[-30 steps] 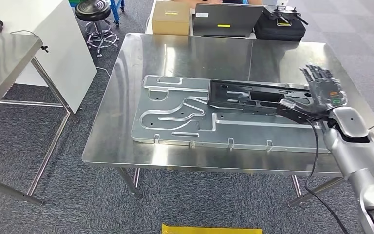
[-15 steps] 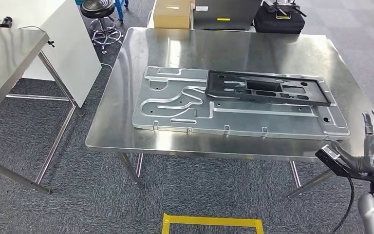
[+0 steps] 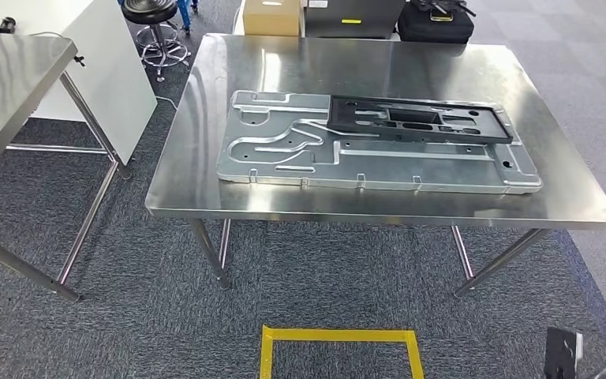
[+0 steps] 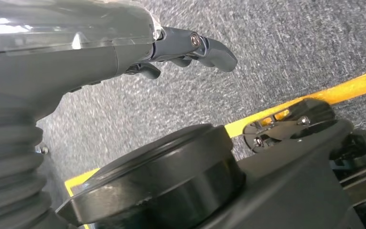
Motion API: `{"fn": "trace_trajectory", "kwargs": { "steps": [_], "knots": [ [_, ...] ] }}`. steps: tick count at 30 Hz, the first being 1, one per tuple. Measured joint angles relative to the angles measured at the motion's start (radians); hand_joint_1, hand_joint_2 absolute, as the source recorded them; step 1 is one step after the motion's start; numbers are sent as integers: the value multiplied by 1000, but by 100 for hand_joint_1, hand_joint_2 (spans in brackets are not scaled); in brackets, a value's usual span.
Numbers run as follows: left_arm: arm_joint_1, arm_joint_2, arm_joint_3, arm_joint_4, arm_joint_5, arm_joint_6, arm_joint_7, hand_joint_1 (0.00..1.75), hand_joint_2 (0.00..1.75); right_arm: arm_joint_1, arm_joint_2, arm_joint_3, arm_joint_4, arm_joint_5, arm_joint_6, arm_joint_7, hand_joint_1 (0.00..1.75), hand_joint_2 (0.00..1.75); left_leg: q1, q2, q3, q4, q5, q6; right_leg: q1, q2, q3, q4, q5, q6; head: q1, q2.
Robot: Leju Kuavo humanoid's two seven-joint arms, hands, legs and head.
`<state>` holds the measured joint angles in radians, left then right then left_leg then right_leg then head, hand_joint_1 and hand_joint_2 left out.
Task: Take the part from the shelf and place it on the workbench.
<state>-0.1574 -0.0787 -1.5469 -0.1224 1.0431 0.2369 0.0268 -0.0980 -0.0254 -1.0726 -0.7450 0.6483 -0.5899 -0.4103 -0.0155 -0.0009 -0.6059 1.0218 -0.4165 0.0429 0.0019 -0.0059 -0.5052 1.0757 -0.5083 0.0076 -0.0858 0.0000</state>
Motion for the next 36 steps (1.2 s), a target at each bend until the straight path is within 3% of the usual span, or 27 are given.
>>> {"fn": "trace_trajectory", "kwargs": {
  "steps": [2,4,5,7,9,10,11,13,14,15,17,19,20,21,22,24,25,26,27,28,29,31,32,33,35,36],
  "knots": [
    [-4,-2,0,0,-7,1,2,0,0,-9,52,-75,161,-27,36,228,0,175,5,4,-5,-2,16,-14,11,0,44,-81,-19,-17,0,0],
    [-2,-1,0,0,-8,3,2,0,0,-3,107,-118,266,-25,52,358,0,175,7,6,-13,-4,25,-29,12,0,34,-93,-1,-23,0,0],
    [-2,-1,0,0,-8,4,2,0,0,-3,129,-132,312,-23,59,390,0,175,7,6,-20,7,8,-36,9,1,22,-96,12,-28,0,0],
    [-2,1,1,0,-1,12,-3,0,0,-11,161,-153,385,-6,114,445,0,175,9,4,-42,80,-83,-50,3,1,-8,-101,41,-38,-1,0],
    [0,1,4,0,18,26,-15,0,0,-12,176,-159,428,40,238,491,0,175,14,4,-59,200,-179,-60,4,1,-41,-99,66,-44,-1,0],
    [2,2,7,0,28,31,-20,0,0,-11,180,-151,443,82,295,501,0,131,16,4,-58,248,-189,-64,5,0,-59,-96,79,-43,-1,0],
    [4,2,9,0,31,31,-17,0,0,-10,183,-135,457,144,332,509,0,87,17,4,-45,272,-174,-67,5,-2,-79,-91,91,-42,-1,0],
    [4,4,9,0,16,20,9,0,0,-8,184,-62,481,320,354,566,0,0,20,4,26,222,-112,-68,4,-3,-122,-77,114,-36,-1,0],
    [4,5,7,0,3,13,26,0,0,-7,182,-12,489,406,359,608,0,0,20,4,84,153,-105,-67,5,-3,-139,-67,123,-32,-1,0],
    [4,6,5,0,-9,8,40,0,0,-5,180,41,495,474,364,641,0,0,20,3,141,73,-118,-62,6,-3,-153,-58,131,-27,-1,0],
    [6,8,2,0,-20,4,53,0,0,-1,173,125,503,533,372,661,0,0,15,3,205,-31,-155,-48,7,-5,-163,-51,150,-17,-1,0],
    [10,9,2,0,-22,3,57,0,0,5,166,176,509,544,373,656,0,87,14,7,198,-47,-145,-31,3,-4,-165,-56,168,-5,-1,0],
    [11,9,2,0,-21,3,58,0,0,7,163,193,511,546,372,653,0,131,14,10,188,-47,-132,-23,1,-2,-170,-51,157,1,-1,0],
    [12,10,2,0,-21,3,58,0,0,9,160,209,513,550,369,649,0,131,16,13,175,-49,-118,-17,-2,1,-177,-30,122,8,-1,0],
    [11,11,2,0,-21,3,58,0,0,11,158,224,515,556,362,641,0,87,18,15,160,-49,-103,-12,-6,3,-188,10,68,14,-1,0],
    [9,14,2,0,-27,6,60,0,0,13,158,253,520,572,345,630,0,87,18,15,123,-47,-75,-10,-10,4,-208,134,-39,24,-1,0],
    [8,15,2,0,-32,8,62,0,0,13,159,265,523,571,347,633,0,131,17,15,104,-45,-62,-11,-12,4,-211,191,-57,27,-1,0],
    [7,17,2,0,-38,10,63,0,0,13,160,273,526,562,358,644,0,175,17,16,85,-42,-49,-13,-14,4,-202,225,-49,28,-1,0],
    [5,19,2,0,-42,12,64,0,0,12,160,276,528,548,372,659,0,175,17,16,67,-37,-37,-15,-15,4,-179,227,-21,28,-1,0],
    [4,20,2,0,-44,14,63,0,0,12,161,276,530,536,385,674,0,131,18,16,50,-33,-28,-18,-16,4,-139,194,9,26,-1,0],
    [2,21,2,0,-46,14,62,0,0,12,161,276,530,531,393,689,0,87,17,15,35,-29,-18,-21,-15,4,-82,130,22,22,-1,0],
    [0,22,2,0,-50,15,56,0,0,11,161,277,531,537,410,718,0,0,15,14,15,-24,0,-30,-10,4,25,-22,0,9,-1,0],
    [-1,23,2,0,-53,15,53,0,0,11,161,278,532,543,419,732,0,0,14,14,9,-23,10,-36,-7,5,54,-74,-20,3,-1,0],
    [-2,23,2,0,-57,15,49,0,0,10,161,279,533,546,426,743,0,0,14,14,5,-24,20,-42,-4,5,62,-99,-27,-2,-1,0],
    [-2,26,2,0,-66,15,45,0,0,12,161,280,534,539,429,751,0,87,15,13,-7,-17,21,-54,-8,1,49,-111,-14,-13,-1,0],
    [-3,27,2,0,-73,14,43,0,0,13,161,279,535,533,425,747,0,131,15,11,-15,2,-6,-58,-10,-3,38,-113,-2,-20,-1,0]
  ]
}}
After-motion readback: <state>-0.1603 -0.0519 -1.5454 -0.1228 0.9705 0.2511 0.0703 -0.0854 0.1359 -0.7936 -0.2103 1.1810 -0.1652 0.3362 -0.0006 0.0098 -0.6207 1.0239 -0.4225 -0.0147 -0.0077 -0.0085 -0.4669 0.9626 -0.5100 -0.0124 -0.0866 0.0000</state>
